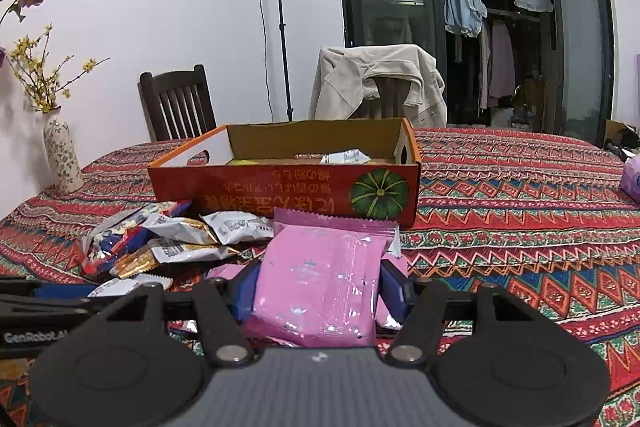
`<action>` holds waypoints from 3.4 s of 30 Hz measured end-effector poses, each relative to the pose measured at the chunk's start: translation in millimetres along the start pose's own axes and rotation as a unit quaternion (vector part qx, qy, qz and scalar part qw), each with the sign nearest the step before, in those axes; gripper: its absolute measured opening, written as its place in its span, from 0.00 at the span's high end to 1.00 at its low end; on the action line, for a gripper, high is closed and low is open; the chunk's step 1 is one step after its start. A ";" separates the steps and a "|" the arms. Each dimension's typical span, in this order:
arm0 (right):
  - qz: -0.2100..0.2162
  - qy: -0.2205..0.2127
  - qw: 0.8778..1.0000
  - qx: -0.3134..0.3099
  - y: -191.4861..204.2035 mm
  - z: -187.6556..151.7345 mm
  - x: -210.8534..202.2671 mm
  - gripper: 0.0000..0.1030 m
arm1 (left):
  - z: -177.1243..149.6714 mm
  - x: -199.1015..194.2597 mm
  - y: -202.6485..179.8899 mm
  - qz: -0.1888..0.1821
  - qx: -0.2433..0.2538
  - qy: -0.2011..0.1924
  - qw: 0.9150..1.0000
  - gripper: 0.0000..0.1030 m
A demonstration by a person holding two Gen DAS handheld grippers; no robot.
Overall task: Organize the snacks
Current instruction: 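Grasp a white printed packet with the left gripper, then carry the pink and white packets into the box and open both grippers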
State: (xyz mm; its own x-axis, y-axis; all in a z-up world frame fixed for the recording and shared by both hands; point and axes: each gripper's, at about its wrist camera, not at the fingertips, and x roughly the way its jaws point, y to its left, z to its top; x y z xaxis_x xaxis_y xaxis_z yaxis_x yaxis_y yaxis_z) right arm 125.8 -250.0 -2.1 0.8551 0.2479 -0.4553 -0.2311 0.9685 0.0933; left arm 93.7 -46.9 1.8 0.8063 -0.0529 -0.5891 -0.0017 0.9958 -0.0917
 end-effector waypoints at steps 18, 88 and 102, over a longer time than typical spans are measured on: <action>-0.002 -0.013 1.000 -0.006 7.8 11.0 -12.3 0.41 | 12.9 -12.1 -1.7 -0.013 0.011 -0.015 1.000 0.42; -0.035 -0.026 0.999 -0.006 2.2 141.4 128.1 0.41 | 175.3 115.2 0.5 0.042 -0.004 -0.098 0.994 0.52; -0.025 0.009 1.000 0.008 -7.8 113.7 170.1 0.36 | 157.7 151.7 21.9 0.047 -0.022 -0.067 0.996 0.36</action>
State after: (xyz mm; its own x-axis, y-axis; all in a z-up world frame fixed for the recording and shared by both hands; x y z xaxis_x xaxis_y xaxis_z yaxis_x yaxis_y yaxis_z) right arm 325.8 -212.5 20.4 0.8571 0.1996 -0.4749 -0.1813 0.9798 0.0846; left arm 309.3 -21.3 37.1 0.8727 0.0543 -0.4853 -0.1052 0.9914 -0.0783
